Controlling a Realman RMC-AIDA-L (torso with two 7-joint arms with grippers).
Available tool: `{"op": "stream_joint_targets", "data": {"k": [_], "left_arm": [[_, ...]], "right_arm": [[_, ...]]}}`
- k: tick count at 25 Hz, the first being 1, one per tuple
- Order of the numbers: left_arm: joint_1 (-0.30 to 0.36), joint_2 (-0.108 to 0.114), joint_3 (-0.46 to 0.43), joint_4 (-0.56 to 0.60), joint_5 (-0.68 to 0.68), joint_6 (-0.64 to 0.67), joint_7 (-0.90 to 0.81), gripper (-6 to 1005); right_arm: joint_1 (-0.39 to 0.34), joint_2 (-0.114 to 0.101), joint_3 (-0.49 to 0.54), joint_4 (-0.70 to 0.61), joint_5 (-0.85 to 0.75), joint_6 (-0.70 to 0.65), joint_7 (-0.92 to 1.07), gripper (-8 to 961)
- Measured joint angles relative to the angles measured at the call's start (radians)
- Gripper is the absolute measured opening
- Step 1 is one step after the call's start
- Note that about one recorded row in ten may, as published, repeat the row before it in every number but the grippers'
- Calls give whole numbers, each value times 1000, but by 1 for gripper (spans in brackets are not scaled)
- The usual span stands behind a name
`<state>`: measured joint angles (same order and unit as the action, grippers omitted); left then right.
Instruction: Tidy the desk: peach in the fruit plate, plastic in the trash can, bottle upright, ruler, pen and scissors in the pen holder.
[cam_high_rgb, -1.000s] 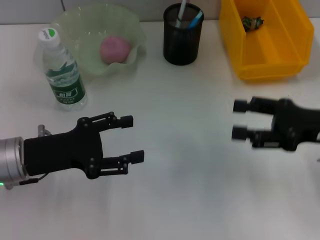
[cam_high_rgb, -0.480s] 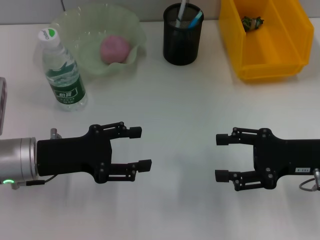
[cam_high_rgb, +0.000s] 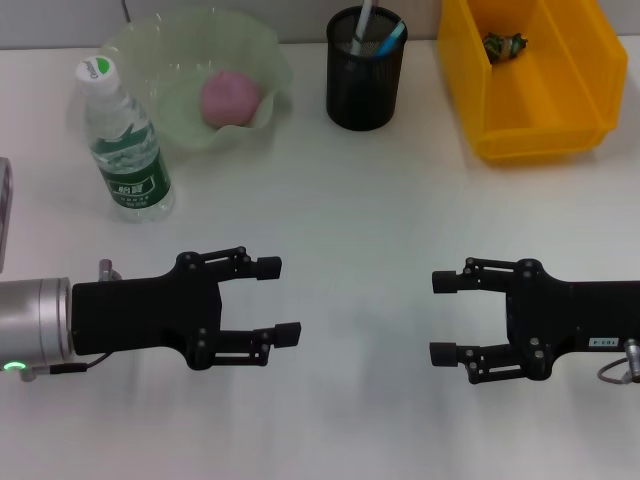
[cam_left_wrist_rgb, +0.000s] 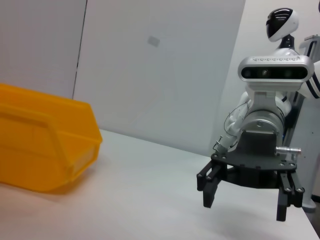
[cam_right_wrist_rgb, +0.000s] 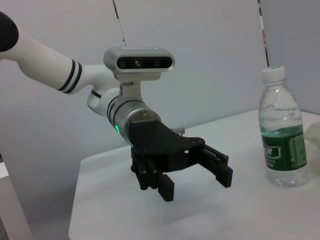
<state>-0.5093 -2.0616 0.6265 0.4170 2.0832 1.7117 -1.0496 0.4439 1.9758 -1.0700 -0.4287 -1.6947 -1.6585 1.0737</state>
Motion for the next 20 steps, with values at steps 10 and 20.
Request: {"op": "stream_joint_targets", "data": {"k": [10, 20], "left_arm": [[9, 1, 2, 6, 27, 8, -1, 813], [9, 2, 2, 6, 40, 14, -1, 813]], "right_arm": [[6, -1, 4, -4, 0, -11, 2, 823], [14, -3, -5, -5, 0, -18, 6, 823]]}}
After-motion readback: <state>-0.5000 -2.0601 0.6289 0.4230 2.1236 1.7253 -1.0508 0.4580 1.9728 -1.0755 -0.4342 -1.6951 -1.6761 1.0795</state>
